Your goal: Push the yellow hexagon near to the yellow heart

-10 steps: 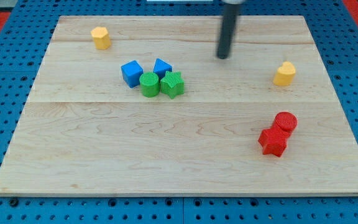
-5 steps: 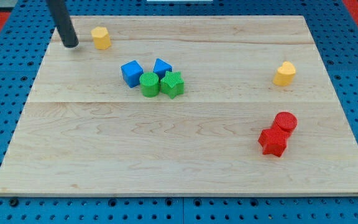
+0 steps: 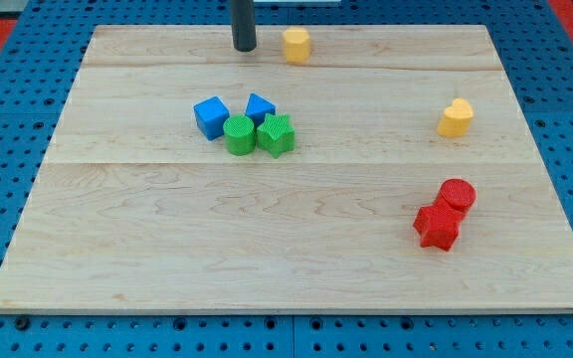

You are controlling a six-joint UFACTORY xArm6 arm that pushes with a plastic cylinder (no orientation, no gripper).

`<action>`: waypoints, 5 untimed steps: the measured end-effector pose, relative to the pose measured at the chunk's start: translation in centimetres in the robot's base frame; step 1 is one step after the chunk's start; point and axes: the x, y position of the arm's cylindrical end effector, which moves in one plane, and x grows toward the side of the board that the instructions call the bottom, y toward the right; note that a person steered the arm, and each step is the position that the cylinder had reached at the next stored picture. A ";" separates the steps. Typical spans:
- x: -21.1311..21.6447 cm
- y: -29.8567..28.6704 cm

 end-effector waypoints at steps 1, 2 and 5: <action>-0.2 -0.2; -1.0 5.1; 1.5 6.2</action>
